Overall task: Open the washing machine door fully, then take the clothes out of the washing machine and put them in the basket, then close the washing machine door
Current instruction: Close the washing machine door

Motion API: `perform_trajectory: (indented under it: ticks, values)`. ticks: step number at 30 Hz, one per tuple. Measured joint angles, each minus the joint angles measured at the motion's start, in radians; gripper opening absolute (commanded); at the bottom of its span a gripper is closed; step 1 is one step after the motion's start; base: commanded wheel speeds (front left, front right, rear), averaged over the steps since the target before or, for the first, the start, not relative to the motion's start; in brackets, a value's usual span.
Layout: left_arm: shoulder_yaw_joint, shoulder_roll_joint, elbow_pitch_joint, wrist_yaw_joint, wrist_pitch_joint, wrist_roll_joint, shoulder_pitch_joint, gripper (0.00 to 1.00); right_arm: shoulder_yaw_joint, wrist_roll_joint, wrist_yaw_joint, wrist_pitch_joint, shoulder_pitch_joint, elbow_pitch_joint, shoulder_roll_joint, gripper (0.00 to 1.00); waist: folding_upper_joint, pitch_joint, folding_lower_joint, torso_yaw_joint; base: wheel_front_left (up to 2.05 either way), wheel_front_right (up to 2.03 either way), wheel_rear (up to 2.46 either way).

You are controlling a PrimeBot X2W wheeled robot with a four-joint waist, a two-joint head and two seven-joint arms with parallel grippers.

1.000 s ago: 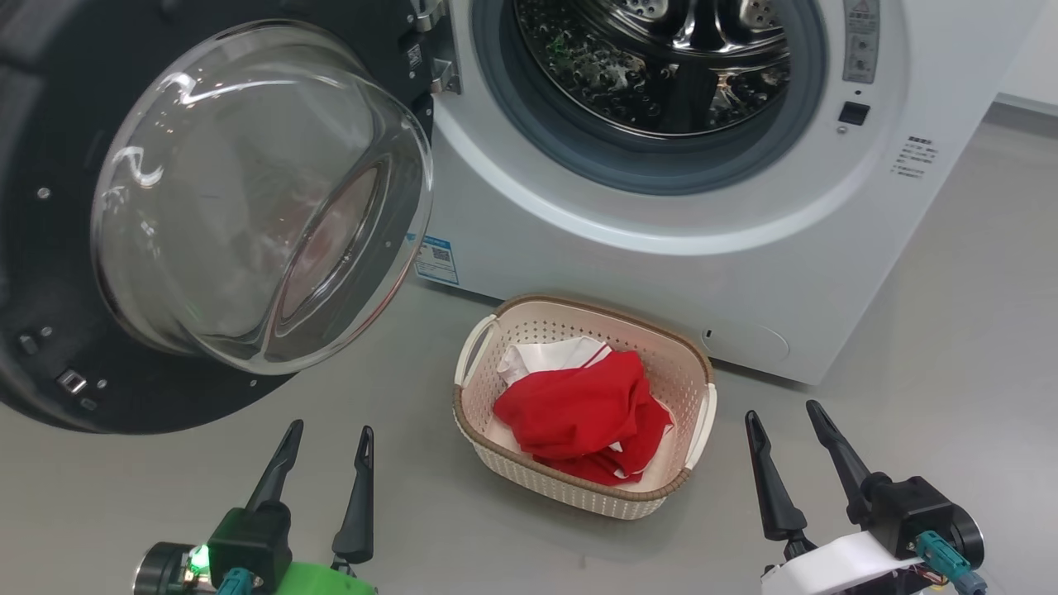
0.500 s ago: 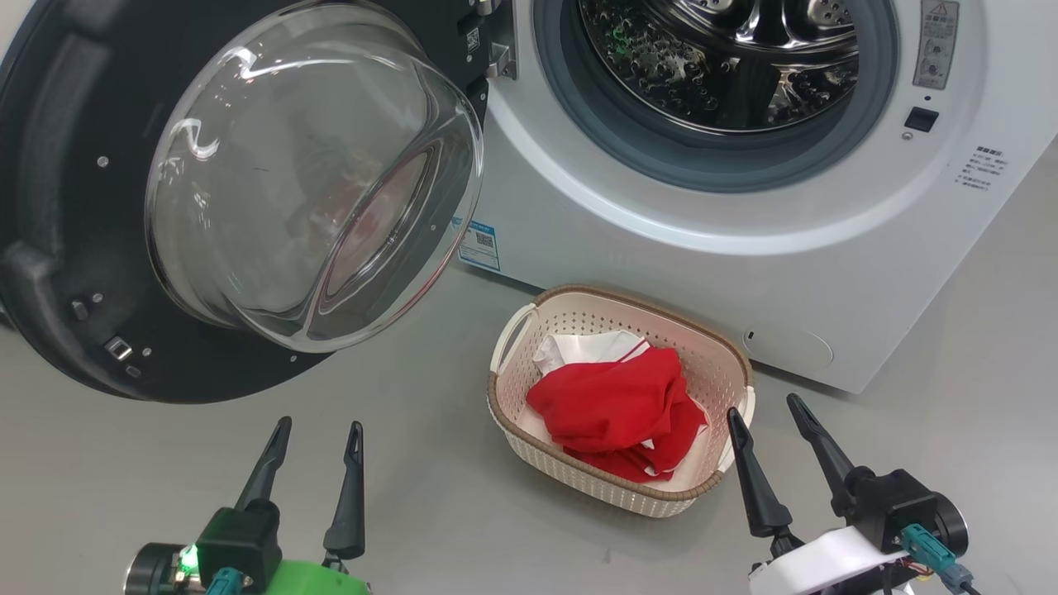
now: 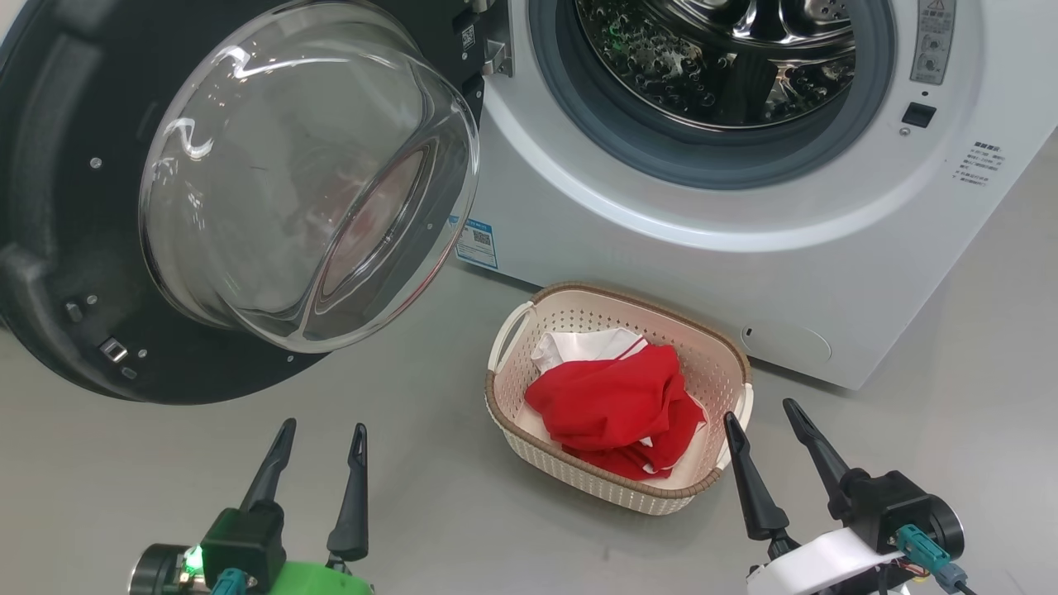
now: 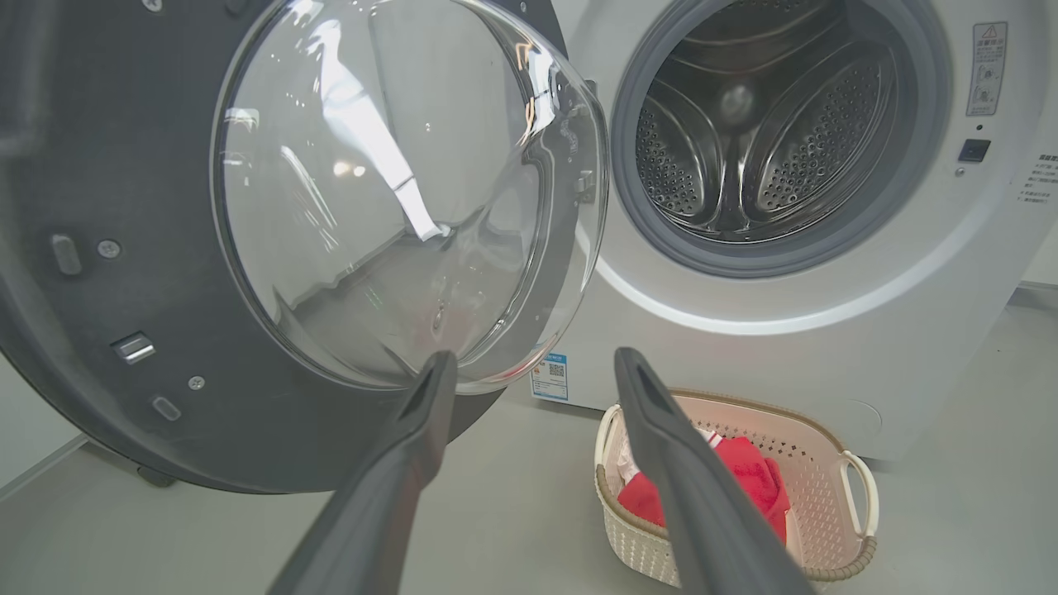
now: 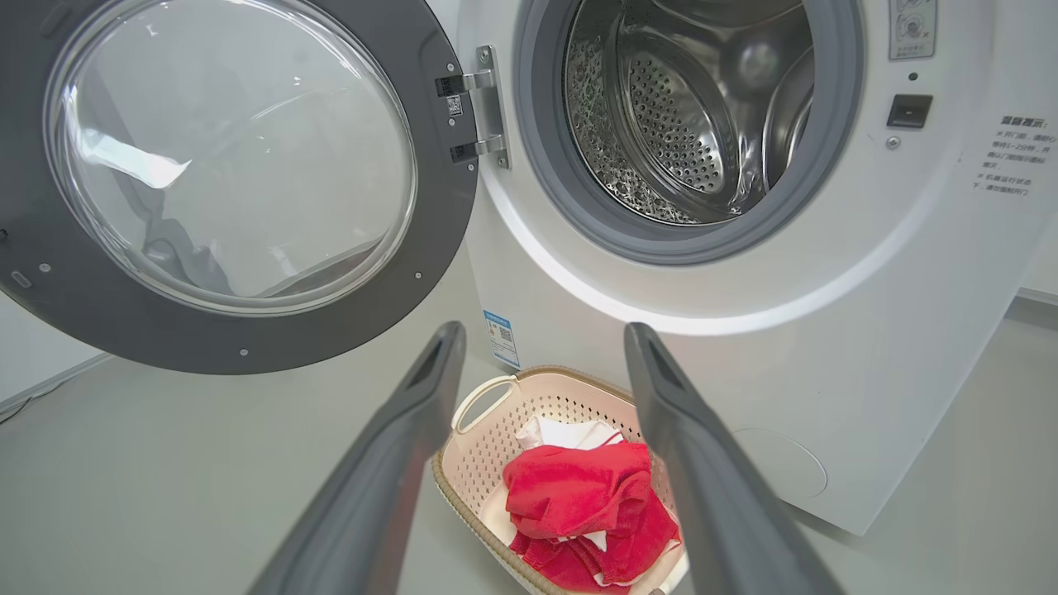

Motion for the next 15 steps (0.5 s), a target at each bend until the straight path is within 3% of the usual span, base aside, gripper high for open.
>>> perform_trajectory:
  ticks: [1, 3, 4, 15]
  values:
    - [-0.001, 0.0, 0.002, 0.0, 0.001, 0.0, 0.0, 0.49, 0.0, 0.0, 0.0, 0.0, -0.001, 0.002, 0.0, 1.0, 0.0, 0.0, 0.0, 0.0, 0.0, 0.0, 0.0]
    - [-0.001, 0.0, 0.004, 0.0, 0.001, -0.003, 0.0, 0.11, 0.0, 0.0, 0.002, 0.0, -0.004, 0.002, 0.0, 1.0, 0.0, 0.0, 0.0, 0.0, 0.0, 0.0, 0.0]
    - [-0.001, -0.001, 0.004, 0.0, 0.001, -0.01, 0.0, 0.0, 0.0, 0.0, 0.002, 0.0, -0.005, 0.003, 0.0, 1.0, 0.0, -0.001, 0.0, 0.0, 0.0, 0.0, 0.0]
    - [-0.002, -0.006, -0.007, -0.001, -0.014, -0.045, -0.001, 0.0, 0.004, 0.0, 0.002, 0.0, -0.008, 0.016, 0.0, 1.0, 0.0, -0.009, 0.0, 0.002, 0.0, 0.0, 0.0]
